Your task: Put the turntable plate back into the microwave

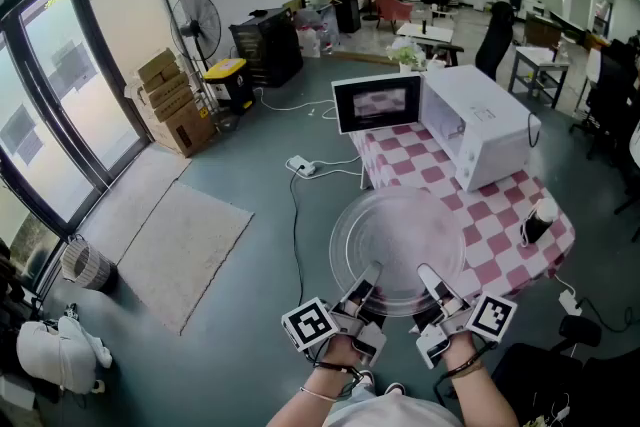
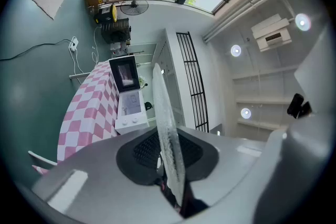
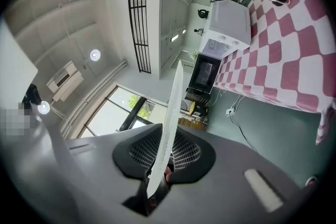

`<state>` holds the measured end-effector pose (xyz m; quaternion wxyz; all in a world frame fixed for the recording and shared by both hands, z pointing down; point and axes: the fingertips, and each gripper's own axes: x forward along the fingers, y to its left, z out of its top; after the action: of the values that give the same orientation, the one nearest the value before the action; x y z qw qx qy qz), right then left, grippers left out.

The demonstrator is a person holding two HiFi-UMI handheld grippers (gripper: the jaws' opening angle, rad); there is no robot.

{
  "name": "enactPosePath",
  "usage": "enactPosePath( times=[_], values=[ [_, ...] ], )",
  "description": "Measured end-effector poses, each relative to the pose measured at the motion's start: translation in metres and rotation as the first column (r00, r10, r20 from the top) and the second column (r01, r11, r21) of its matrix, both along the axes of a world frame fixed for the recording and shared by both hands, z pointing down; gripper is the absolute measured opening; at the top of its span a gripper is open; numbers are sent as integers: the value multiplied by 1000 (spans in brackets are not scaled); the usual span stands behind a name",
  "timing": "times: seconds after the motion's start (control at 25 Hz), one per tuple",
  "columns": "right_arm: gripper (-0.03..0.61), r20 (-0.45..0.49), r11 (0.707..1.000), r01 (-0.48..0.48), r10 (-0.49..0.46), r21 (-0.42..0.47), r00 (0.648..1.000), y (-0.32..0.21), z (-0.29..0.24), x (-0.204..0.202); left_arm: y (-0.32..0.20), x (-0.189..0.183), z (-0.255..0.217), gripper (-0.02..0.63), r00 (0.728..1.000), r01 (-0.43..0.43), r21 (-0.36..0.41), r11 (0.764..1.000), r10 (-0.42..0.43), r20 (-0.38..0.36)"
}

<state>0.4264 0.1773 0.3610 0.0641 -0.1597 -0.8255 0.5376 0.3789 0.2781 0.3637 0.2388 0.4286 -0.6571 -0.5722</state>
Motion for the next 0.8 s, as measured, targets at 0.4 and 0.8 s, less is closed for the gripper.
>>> enactPosePath(
  times=[0.4,0.8],
  values=[
    [49,-23,1000,1,-1,-10,1000,8,6,-19,8,-19,4,41,1000,-8,-16,1000,8,11],
    [48,23,999,5,-6,43,1000,24,0,-53,22,-55,1,43,998,-26,12,1000,26,53]
  ],
)
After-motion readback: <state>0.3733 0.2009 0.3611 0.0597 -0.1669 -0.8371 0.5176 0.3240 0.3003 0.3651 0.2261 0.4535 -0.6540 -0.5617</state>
